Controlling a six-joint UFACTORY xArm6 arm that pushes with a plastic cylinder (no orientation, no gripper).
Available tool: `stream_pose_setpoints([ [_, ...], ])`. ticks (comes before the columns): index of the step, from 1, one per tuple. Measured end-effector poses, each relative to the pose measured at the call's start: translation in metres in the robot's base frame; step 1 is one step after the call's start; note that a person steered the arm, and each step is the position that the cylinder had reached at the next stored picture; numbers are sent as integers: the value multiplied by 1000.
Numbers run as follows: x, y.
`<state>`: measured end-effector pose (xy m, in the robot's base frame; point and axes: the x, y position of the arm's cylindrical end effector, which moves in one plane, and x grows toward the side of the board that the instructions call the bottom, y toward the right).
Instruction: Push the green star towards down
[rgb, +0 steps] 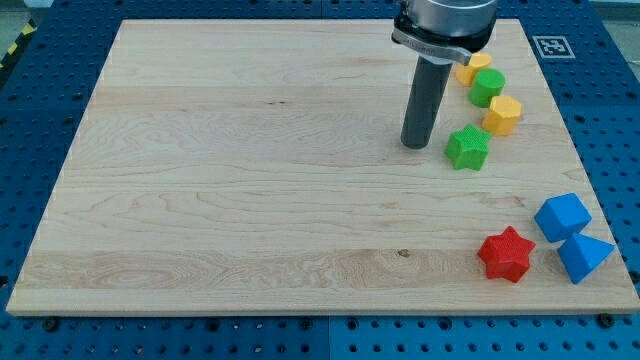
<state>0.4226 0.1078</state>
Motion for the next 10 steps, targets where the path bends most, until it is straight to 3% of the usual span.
stream_pose_setpoints([
  [2,-40,29],
  [3,-39,41],
  [7,1,50],
  [10,10,118],
])
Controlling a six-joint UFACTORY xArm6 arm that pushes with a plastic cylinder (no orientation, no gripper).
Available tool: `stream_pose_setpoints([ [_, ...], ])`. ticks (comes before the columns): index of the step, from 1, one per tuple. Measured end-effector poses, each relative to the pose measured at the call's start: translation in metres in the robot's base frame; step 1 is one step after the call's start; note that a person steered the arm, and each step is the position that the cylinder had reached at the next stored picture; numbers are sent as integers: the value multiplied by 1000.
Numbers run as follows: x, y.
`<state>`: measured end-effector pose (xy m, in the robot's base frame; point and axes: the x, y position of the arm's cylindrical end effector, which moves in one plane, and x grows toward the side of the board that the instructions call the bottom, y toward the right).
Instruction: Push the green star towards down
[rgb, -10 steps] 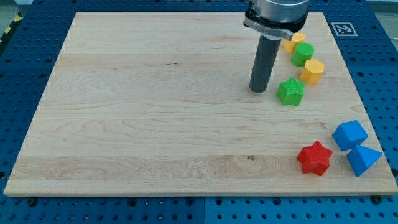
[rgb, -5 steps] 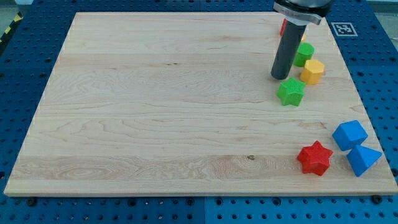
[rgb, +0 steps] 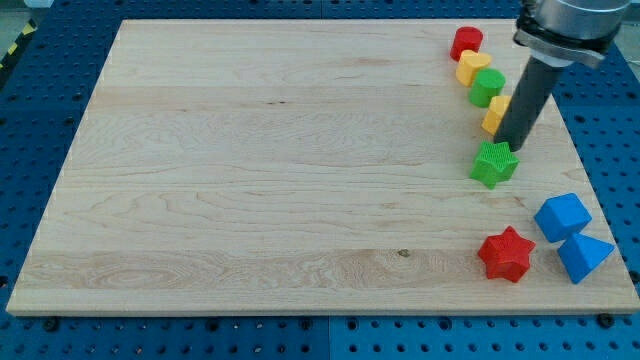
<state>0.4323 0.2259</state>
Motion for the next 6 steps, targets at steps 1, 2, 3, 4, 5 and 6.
stream_pose_setpoints([
  [1,0,5],
  [2,0,2],
  [3,3,-1],
  [4,9,-10],
  [5,19,-20],
  [6,23,-29],
])
